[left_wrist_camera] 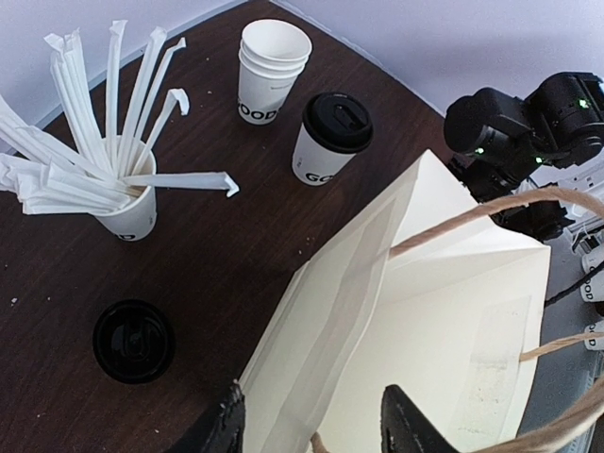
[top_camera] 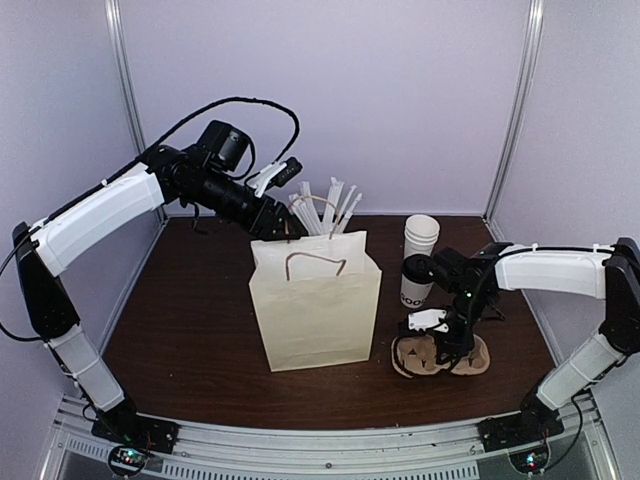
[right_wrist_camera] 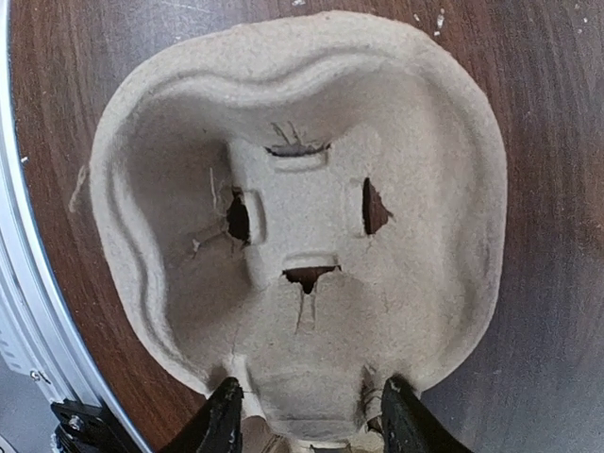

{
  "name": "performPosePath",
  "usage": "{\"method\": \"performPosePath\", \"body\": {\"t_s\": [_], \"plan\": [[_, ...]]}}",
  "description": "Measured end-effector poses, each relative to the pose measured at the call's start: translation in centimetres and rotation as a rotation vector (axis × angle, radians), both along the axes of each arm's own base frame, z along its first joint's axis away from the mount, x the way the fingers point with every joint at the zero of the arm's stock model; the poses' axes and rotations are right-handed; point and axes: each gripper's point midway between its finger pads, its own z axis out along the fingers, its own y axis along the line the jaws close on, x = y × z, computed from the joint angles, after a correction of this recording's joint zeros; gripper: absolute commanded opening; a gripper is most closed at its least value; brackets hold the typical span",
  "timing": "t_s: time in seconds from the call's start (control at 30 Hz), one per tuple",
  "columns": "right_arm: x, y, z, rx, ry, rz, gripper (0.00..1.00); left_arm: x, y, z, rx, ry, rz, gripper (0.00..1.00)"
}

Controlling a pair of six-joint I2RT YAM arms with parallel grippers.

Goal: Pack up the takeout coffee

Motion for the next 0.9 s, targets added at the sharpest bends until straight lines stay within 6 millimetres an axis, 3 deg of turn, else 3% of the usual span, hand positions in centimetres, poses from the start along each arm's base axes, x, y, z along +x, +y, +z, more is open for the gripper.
{"method": "performPosePath", "body": {"t_s": [0.37, 0.6, 0.8, 0.9], "plan": [[0.1, -0.1, -0.6, -0.040, -0.036, 0.007, 0.36, 0.0, 0.0, 0.0, 0.000, 0.000, 0.000, 0.50], [0.1, -0.2, 0.3, -0.042, -0.044, 0.000, 0.31, 0.0, 0.0, 0.0, 0.000, 0.000, 0.000, 0.50], [1.2, 1.0, 5.5, 0.039, -0.113, -0.015, 0.31, 0.0, 0.0, 0.0, 0.000, -0.001, 0.000, 0.54], [2.2, 2.1, 10.5, 0.131, -0.188, -0.019, 0.31, 0.1, 0.0, -0.1, 0.004, -0.005, 0.004, 0.57]]}}
